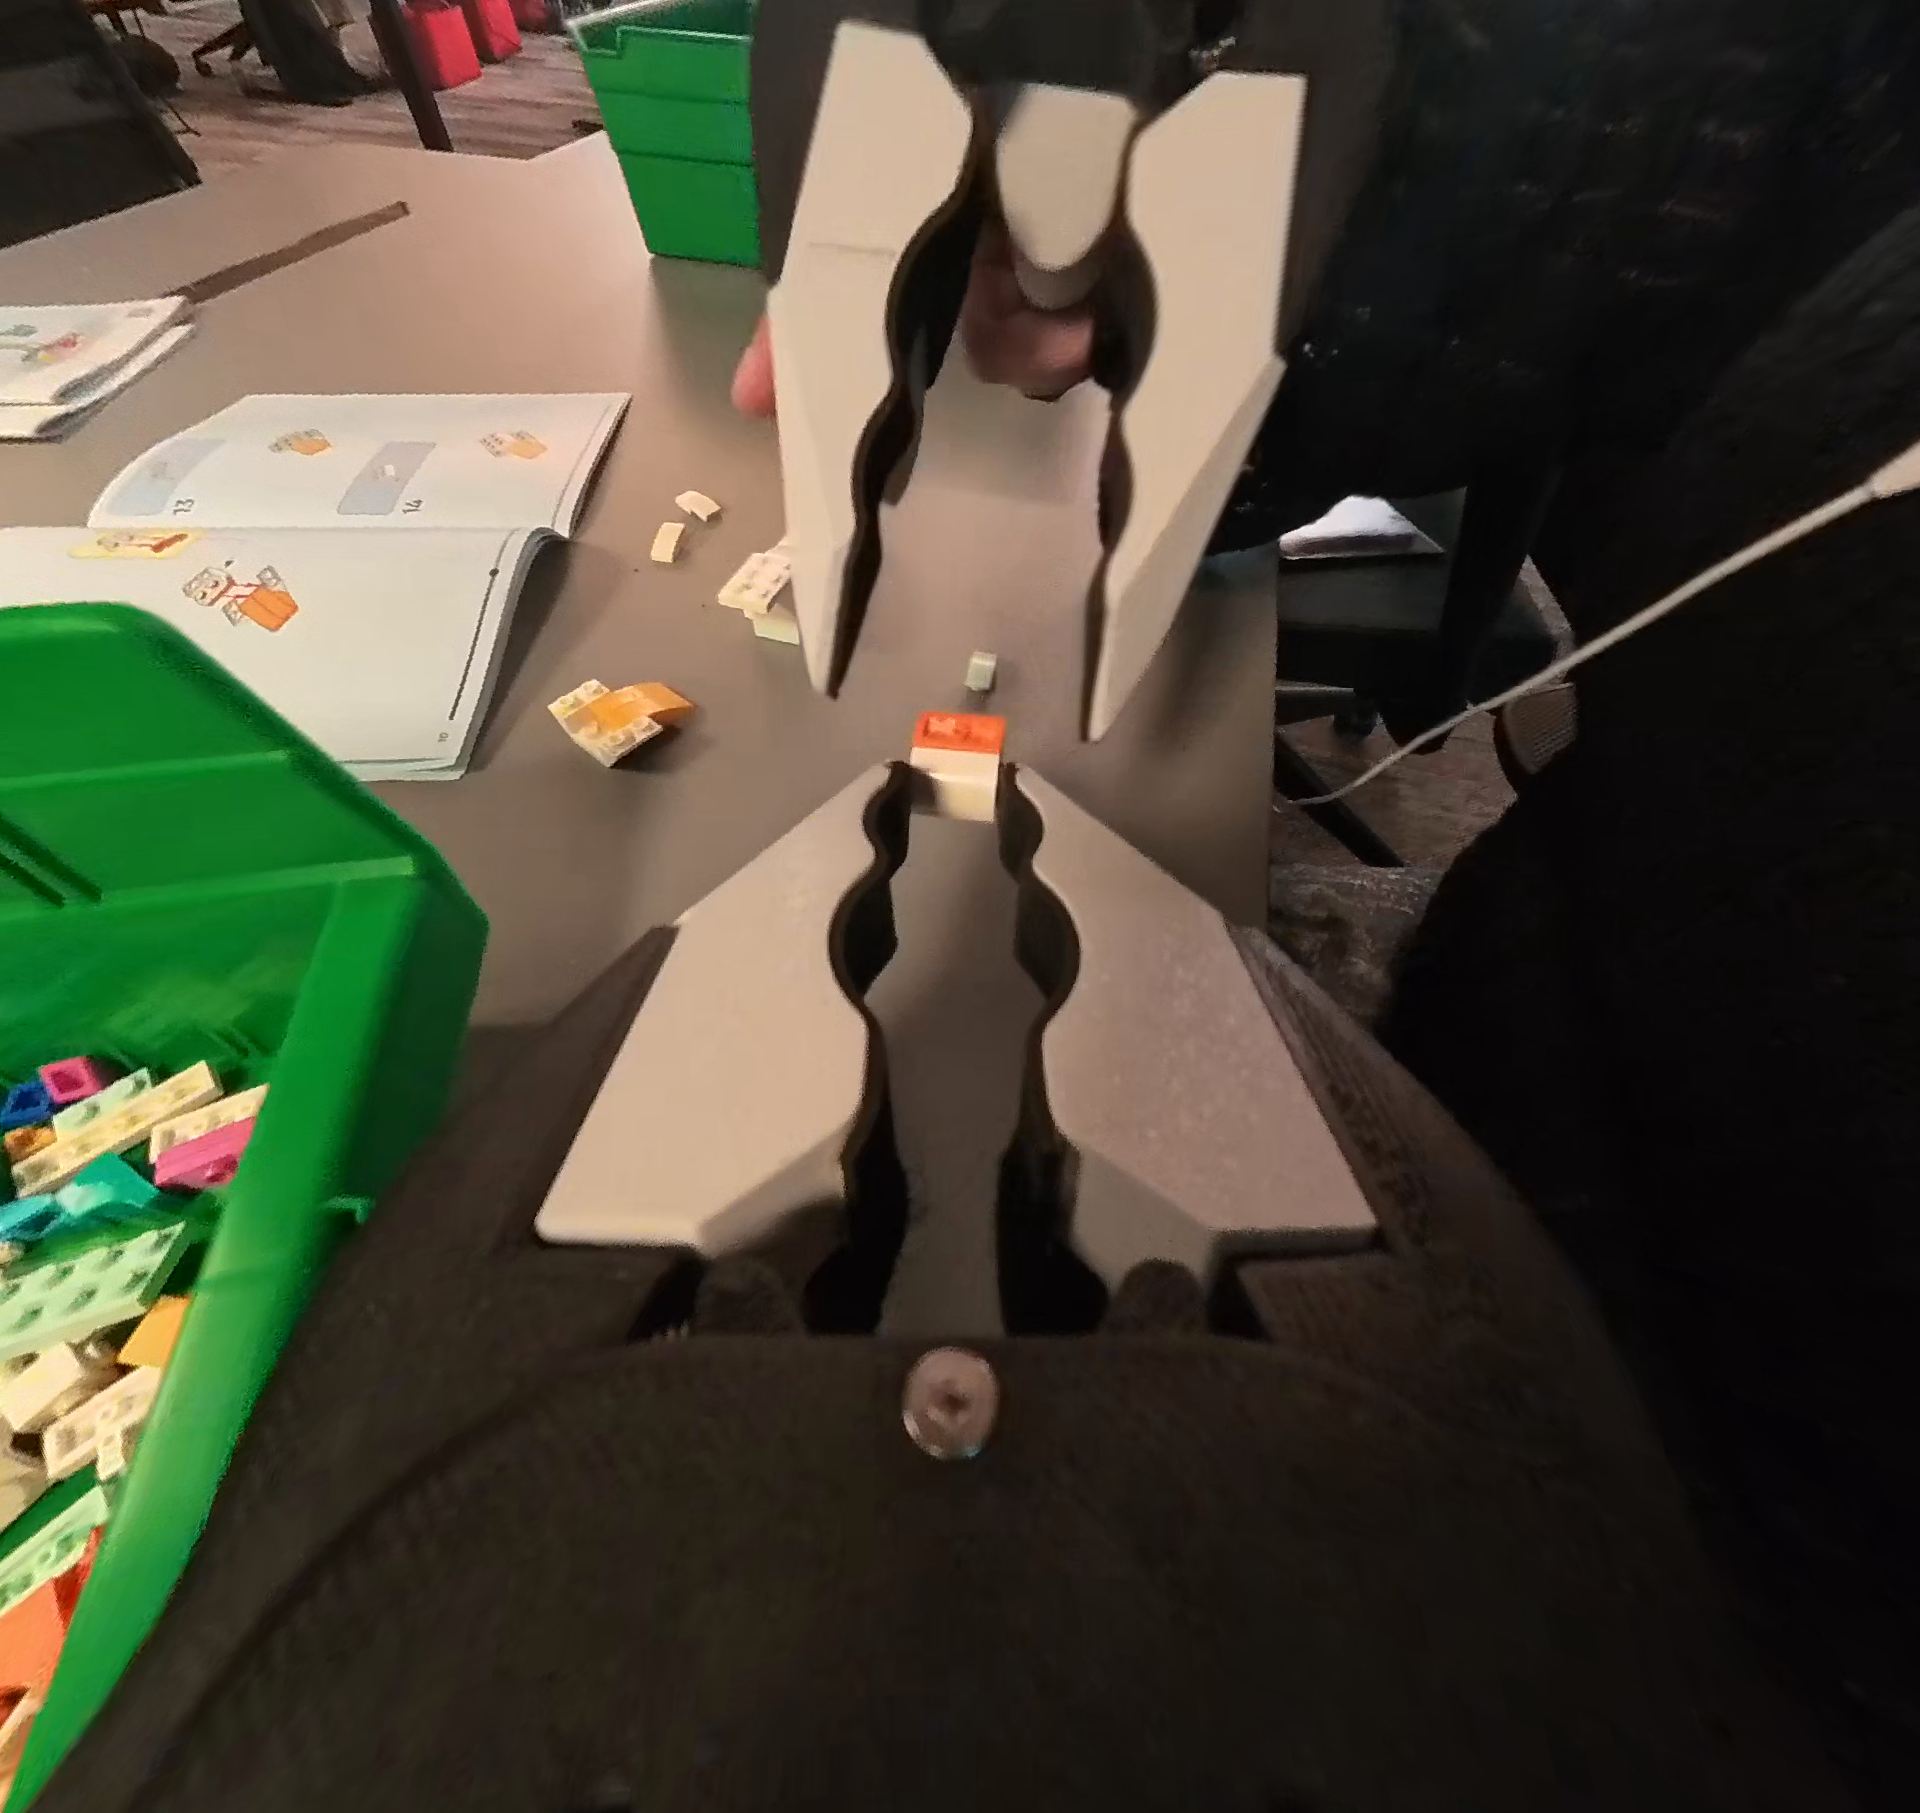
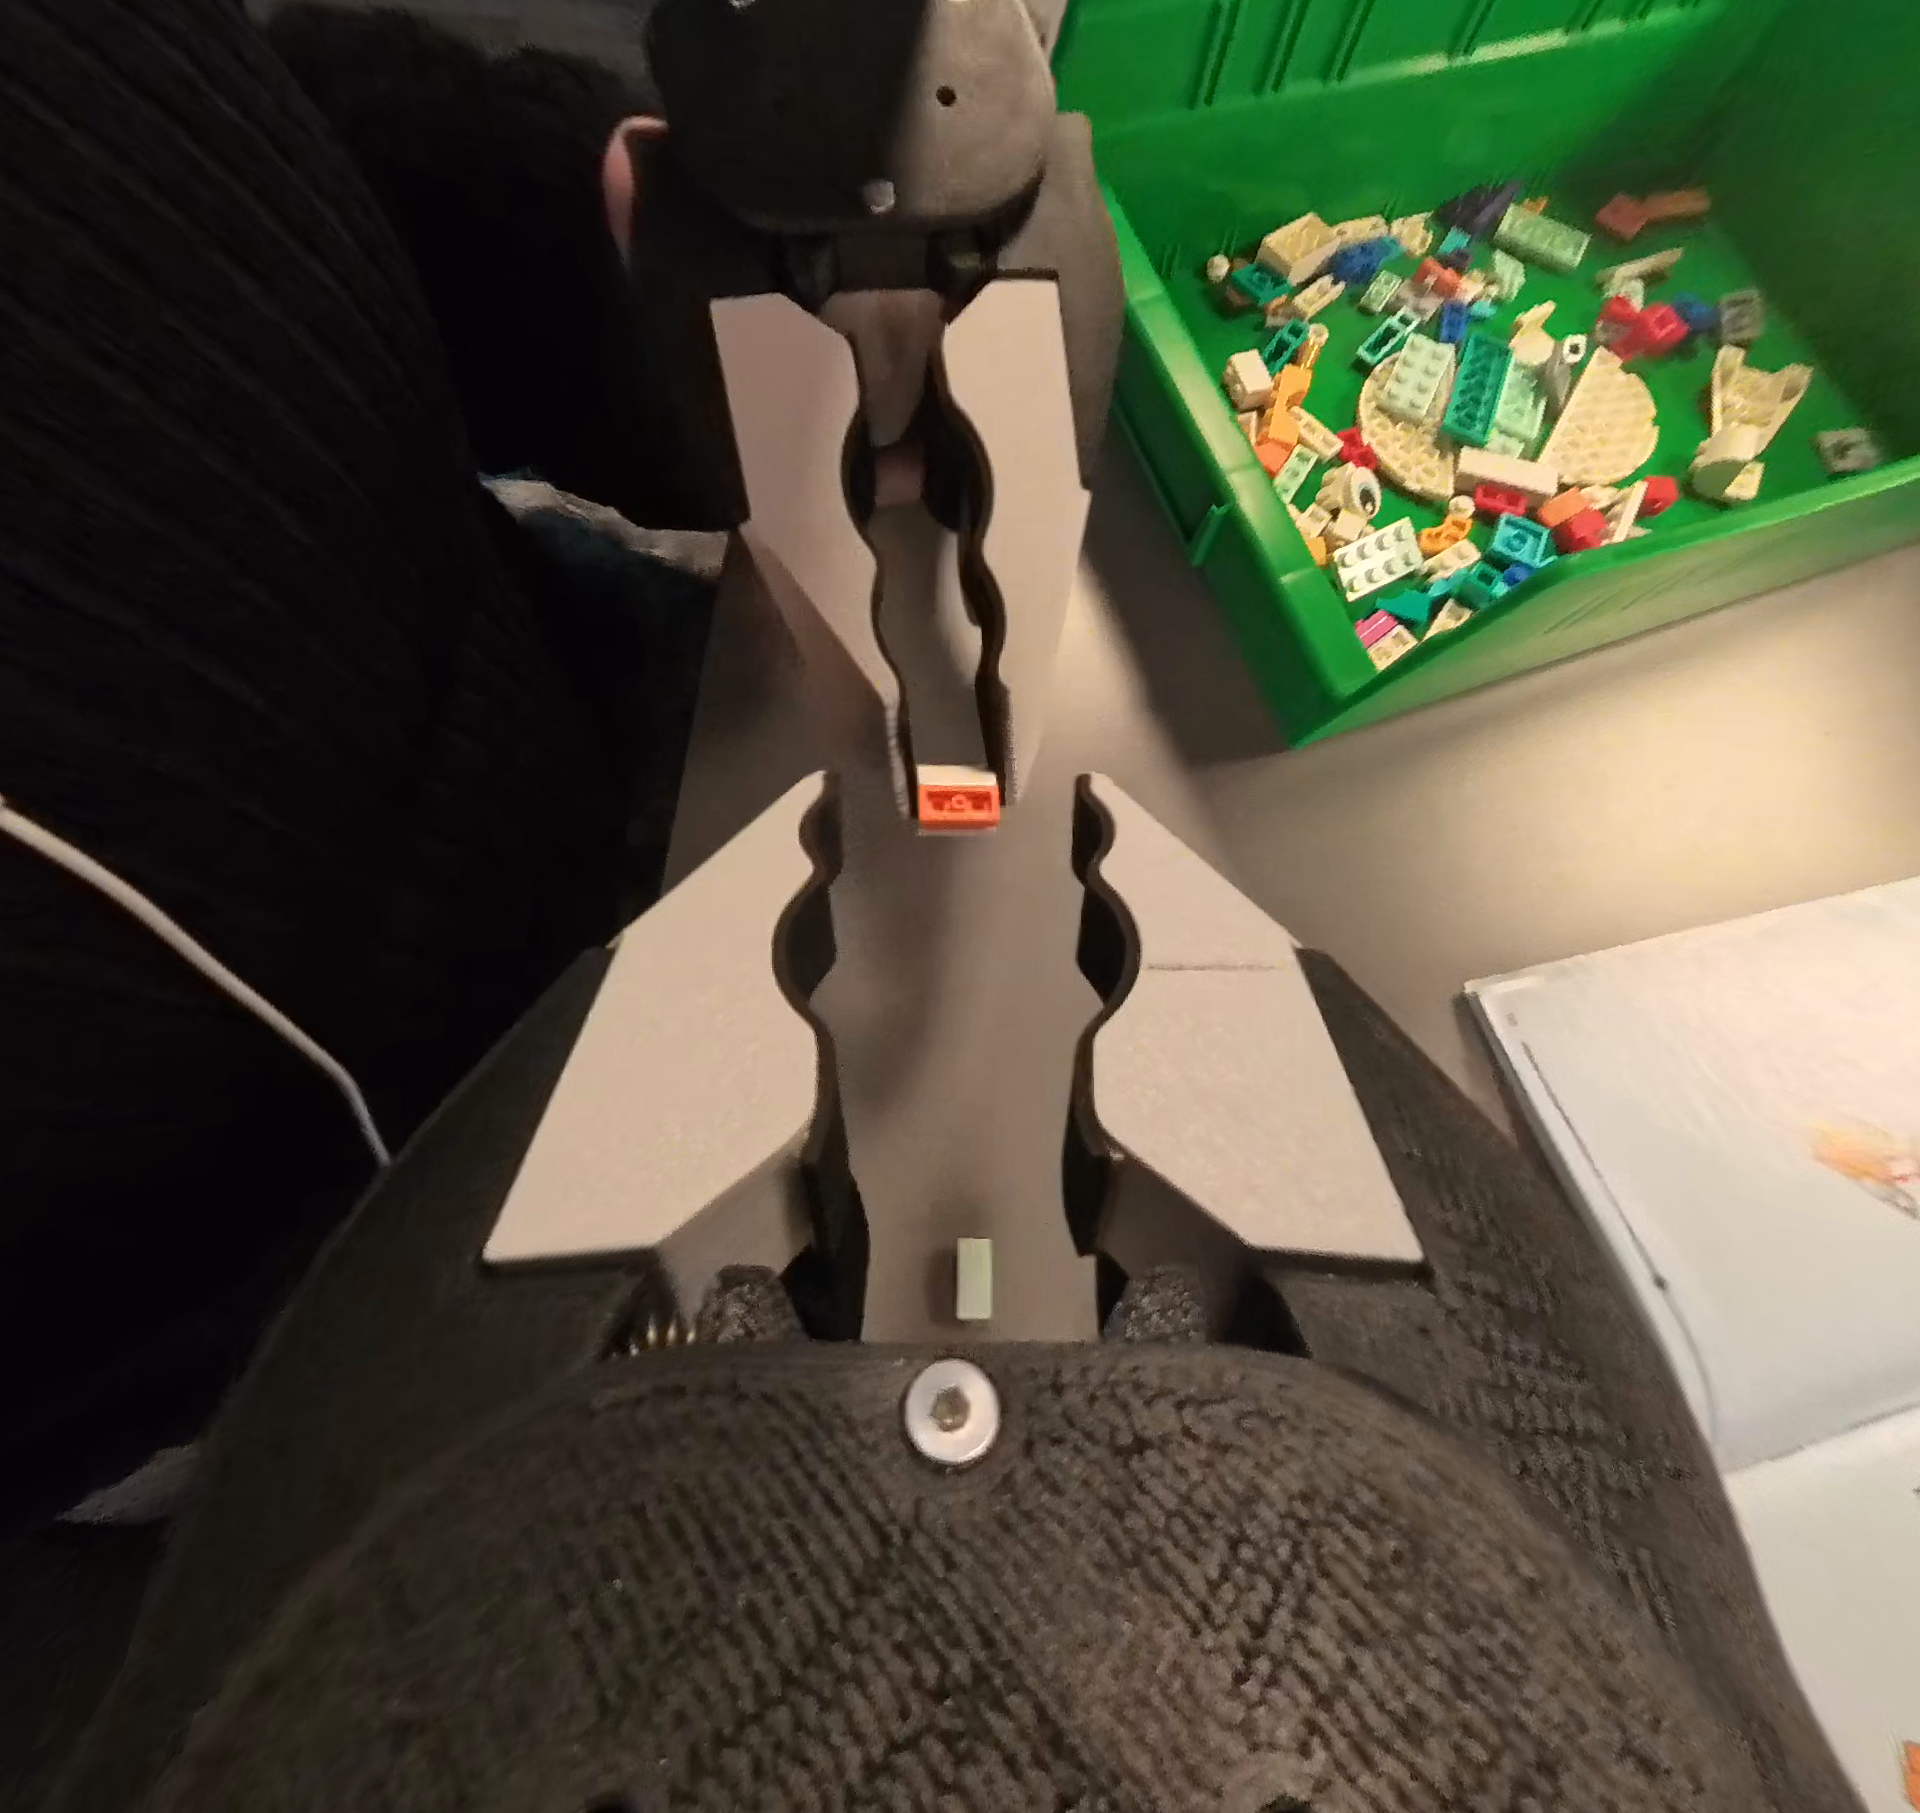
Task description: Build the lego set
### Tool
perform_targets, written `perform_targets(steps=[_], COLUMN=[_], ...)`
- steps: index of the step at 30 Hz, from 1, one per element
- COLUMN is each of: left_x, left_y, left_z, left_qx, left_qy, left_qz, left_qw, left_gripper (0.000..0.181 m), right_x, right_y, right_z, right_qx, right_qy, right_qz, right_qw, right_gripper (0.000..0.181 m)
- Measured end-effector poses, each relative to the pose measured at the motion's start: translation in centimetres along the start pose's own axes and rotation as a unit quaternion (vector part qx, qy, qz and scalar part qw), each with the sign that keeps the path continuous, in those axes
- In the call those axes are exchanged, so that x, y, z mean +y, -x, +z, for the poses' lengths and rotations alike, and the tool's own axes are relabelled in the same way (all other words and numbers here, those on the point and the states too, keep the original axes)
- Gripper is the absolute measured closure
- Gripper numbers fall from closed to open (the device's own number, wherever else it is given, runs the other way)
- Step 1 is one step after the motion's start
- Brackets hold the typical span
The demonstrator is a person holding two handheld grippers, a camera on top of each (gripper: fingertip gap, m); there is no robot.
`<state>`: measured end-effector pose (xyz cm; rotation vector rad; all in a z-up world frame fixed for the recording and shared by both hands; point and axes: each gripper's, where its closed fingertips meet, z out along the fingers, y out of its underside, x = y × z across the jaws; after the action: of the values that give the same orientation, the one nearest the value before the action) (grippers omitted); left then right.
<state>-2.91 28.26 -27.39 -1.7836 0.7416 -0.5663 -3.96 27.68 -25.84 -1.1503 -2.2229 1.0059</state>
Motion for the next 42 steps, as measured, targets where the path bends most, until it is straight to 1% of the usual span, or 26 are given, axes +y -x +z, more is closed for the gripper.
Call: perform_targets(steps=[3, 5, 7, 10, 14, 18, 21, 25, 29, 32, 37, 42], left_x=[-0.3, -0.8, -1.5, -2.5, -2.8, -2.8, -2.8, -3.0, -2.9, -2.5, -2.1, -1.8], left_y=[0.4, 0.6, 0.6, 0.5, 0.8, 1.0, 1.1, 1.3, 1.4, 1.3, 1.0, 1.0], left_z=[-0.2, -0.5, -0.8, -1.4, -1.7, -1.5, -1.3, -1.4, -1.4, -1.0, -0.7, -0.2], left_qx=[-0.002, 0.007, 0.025, 0.057, 0.069, 0.068, 0.066, 0.066, 0.064, 0.053, 0.060, 0.047], left_qy=[-0.012, -0.029, -0.052, -0.083, -0.097, -0.097, -0.096, -0.104, -0.100, -0.083, -0.060, -0.035], left_qz=[-0.026, -0.054, -0.088, -0.133, -0.167, -0.185, -0.192, -0.205, -0.210, -0.201, -0.202, -0.208], left_qw=[1.000, 0.998, 0.995, 0.986, 0.979, 0.976, 0.974, 0.971, 0.970, 0.975, 0.976, 0.976], left_gripper=[0.165, 0.165, 0.165, 0.165, 0.165, 0.165, 0.165, 0.165, 0.165, 0.165, 0.166, 0.166], right_x=[-0.4, -0.5, -0.3, -0.7, -1.1, -1.5, -1.7, -1.6, -1.4, -1.0, -0.4, 0.0], right_y=[-0.1, -0.2, -0.5, -1.0, -1.7, -2.3, -2.3, -2.3, -2.4, -2.3, -1.9, -1.9], right_z=[-0.4, -0.5, -0.6, -0.9, -1.0, -0.9, -0.6, -0.4, -0.3, -0.2, -0.1, -0.1], right_qx=[0.030, 0.069, 0.121, 0.195, 0.258, 0.291, 0.295, 0.294, 0.293, 0.283, 0.250, 0.232], right_qy=[-0.011, -0.008, 0.017, 0.043, 0.083, 0.107, 0.111, 0.121, 0.136, 0.149, 0.171, 0.192], right_qz=[-0.055, -0.133, -0.228, -0.349, -0.427, -0.456, -0.466, -0.475, -0.480, -0.485, -0.498, -0.516], right_qw=[0.998, 0.989, 0.966, 0.916, 0.863, 0.834, 0.827, 0.820, 0.816, 0.814, 0.812, 0.802], right_gripper=[0.137, 0.139, 0.148, 0.152, 0.155, 0.160, 0.164, 0.172, 0.174, 0.174, 0.174, 0.174])
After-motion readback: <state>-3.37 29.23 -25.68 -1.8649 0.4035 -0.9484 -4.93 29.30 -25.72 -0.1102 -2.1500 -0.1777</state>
